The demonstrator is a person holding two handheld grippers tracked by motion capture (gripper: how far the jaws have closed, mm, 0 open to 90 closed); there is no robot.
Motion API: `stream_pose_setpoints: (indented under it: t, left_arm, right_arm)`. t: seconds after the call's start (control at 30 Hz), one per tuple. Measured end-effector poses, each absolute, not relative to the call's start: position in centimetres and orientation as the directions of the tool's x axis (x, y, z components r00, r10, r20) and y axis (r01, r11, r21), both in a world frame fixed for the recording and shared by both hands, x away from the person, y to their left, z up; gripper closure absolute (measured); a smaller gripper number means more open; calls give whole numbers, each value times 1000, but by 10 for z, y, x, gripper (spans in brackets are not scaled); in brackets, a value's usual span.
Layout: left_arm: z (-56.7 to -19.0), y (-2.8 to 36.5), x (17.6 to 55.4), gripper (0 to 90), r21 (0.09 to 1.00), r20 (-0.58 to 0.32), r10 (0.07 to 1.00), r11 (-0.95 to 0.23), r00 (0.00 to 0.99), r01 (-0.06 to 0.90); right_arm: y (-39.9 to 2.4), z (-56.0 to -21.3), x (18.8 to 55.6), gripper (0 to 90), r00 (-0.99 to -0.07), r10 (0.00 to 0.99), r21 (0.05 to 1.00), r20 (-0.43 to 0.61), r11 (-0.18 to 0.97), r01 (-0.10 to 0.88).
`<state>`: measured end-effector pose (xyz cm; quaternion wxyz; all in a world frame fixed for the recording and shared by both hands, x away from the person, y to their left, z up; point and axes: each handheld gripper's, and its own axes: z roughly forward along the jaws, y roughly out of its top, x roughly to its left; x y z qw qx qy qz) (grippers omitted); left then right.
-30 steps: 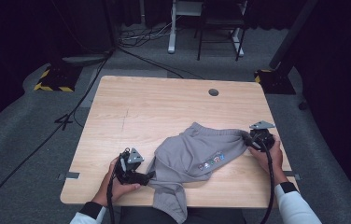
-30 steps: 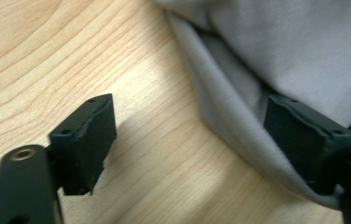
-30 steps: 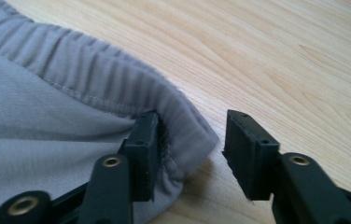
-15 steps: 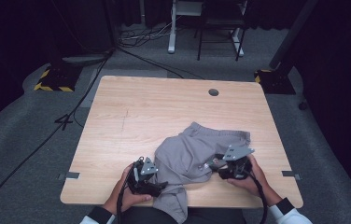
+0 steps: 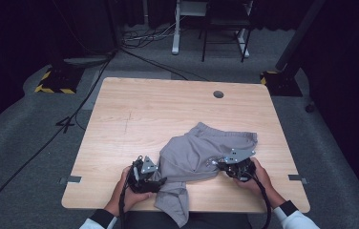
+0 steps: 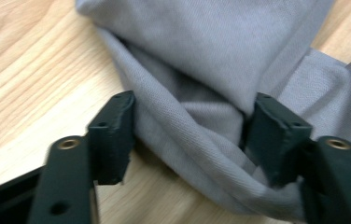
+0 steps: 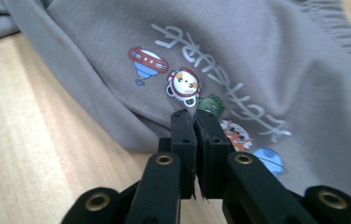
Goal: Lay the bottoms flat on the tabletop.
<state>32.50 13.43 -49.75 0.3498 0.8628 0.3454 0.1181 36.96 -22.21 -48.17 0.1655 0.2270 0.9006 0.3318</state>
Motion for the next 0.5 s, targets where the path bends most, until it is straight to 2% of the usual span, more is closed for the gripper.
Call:
stream_pose_setpoints:
  t: [0.2,0.23,0.3,0.33,0.5]
  left_arm:
    - [-495,143,329,498,678,-34,692,-514,721,525]
    - [-493,146,329,606,671,13,690,-543,724,505]
    - [-492,148,329,635,667,26,694,-548,719,505]
    - [-491,154,331,725,659,41,698,-557,715,505]
    - [-489,166,336,821,663,24,710,-538,703,521]
  right_arm:
    - [-233,-477,375,890,-808,561,672,-182,671,314]
    - [-238,-476,378,890,-789,583,672,-196,666,325]
    - [-241,-475,380,890,-779,595,676,-195,657,333]
    - [-249,-473,383,890,-753,626,681,-203,643,351]
    - [-268,-468,392,890,-681,703,697,-206,594,402]
